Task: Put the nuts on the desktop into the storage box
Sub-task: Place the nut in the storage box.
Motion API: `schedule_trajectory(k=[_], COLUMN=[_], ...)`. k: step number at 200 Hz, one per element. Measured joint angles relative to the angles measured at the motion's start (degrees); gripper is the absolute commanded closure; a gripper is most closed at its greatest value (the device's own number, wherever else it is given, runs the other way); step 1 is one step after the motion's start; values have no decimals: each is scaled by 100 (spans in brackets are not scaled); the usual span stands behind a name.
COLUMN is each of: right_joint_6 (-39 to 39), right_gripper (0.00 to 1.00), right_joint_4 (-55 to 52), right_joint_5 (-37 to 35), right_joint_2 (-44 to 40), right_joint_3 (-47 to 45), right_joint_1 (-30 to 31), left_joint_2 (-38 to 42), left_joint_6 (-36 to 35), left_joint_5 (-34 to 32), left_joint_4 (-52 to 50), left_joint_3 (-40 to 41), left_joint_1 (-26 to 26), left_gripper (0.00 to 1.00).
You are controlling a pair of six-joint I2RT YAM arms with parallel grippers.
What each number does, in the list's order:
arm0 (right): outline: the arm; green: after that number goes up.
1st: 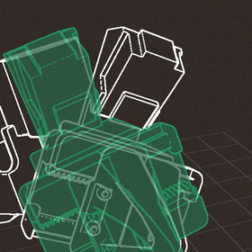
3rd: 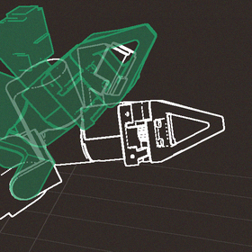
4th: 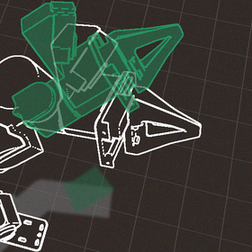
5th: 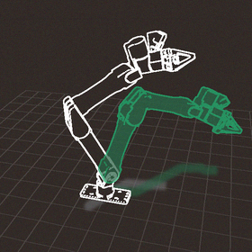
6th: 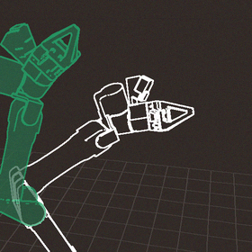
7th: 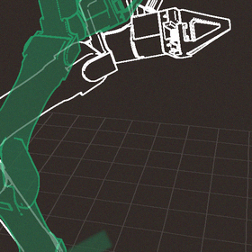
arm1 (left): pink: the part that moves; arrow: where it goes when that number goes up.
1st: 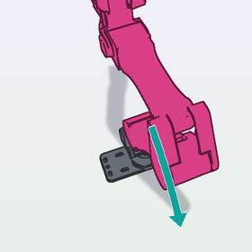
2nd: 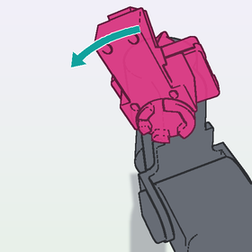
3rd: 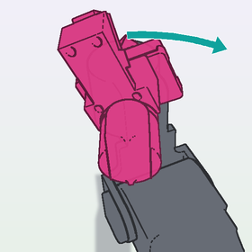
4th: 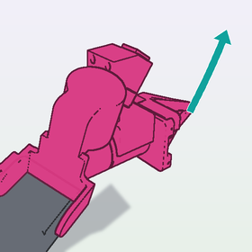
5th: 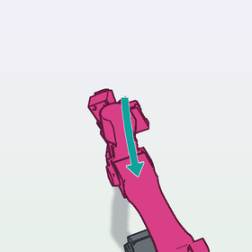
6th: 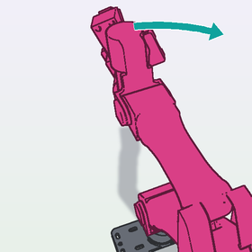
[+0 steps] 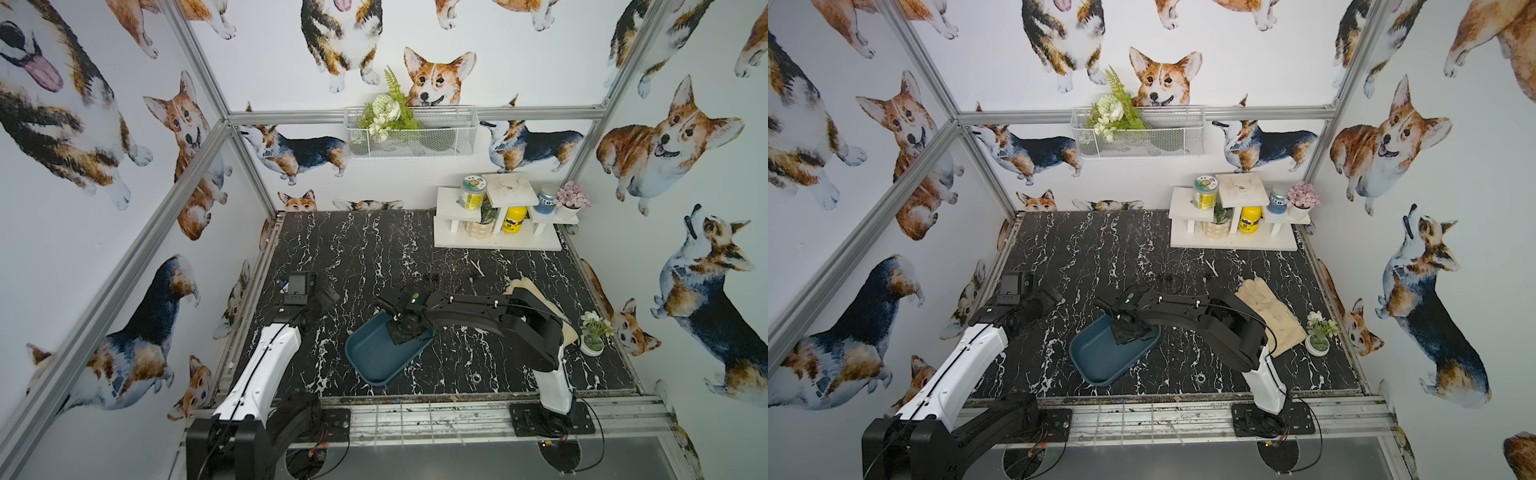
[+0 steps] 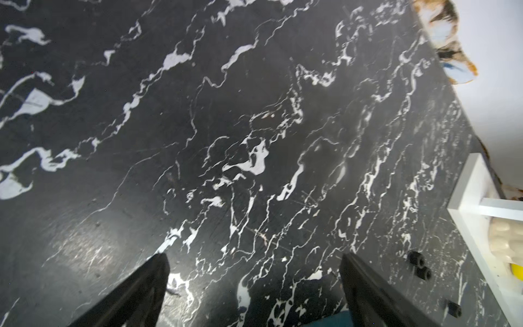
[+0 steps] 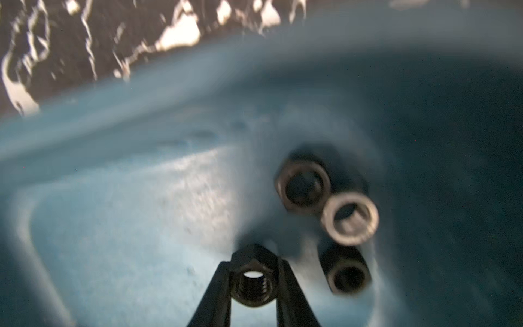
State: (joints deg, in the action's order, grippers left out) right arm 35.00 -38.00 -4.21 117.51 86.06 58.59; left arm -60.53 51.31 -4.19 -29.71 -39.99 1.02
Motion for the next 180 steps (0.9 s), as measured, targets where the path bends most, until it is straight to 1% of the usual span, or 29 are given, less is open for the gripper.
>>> schedule_trajectory(k=[10,31,57,83,112,135,164,168,180], right_joint_6=[2,2,4,22,39,46,90,103,205], right_gripper=[67,63,51,45,42,38,38,34,32], right_joint_4=[50,116,146,168,195,280,555,590,706], right_joint_5=[-31,-153,-199,-179,-168,-4,258,293,332], right_joint_2=[105,264,348,240,-203,-671,-1320,-1410,-1672], right_joint_3=[111,247,369,286,118,-74,-437,-494,-664], right_joint_1=[0,0,0,0,-9,-9,-55,-72,-144], left_joint_2=[0,0,4,9,9,-4,17,17,26], left_joint_6=[11,109,151,127,63,2,-90,-127,-214], left_joint_5=[-20,-42,-57,-59,-57,-22,20,42,103], left_joint_4=[-13,-22,-52,-70,-103,-212,-105,-120,-116], left_joint_3=[0,0,0,-4,-61,-168,-358,-382,-461], left_joint_1=[0,0,0,-2,0,11,22,31,92], left_gripper=[0,0,0,0,0,0,0,0,0])
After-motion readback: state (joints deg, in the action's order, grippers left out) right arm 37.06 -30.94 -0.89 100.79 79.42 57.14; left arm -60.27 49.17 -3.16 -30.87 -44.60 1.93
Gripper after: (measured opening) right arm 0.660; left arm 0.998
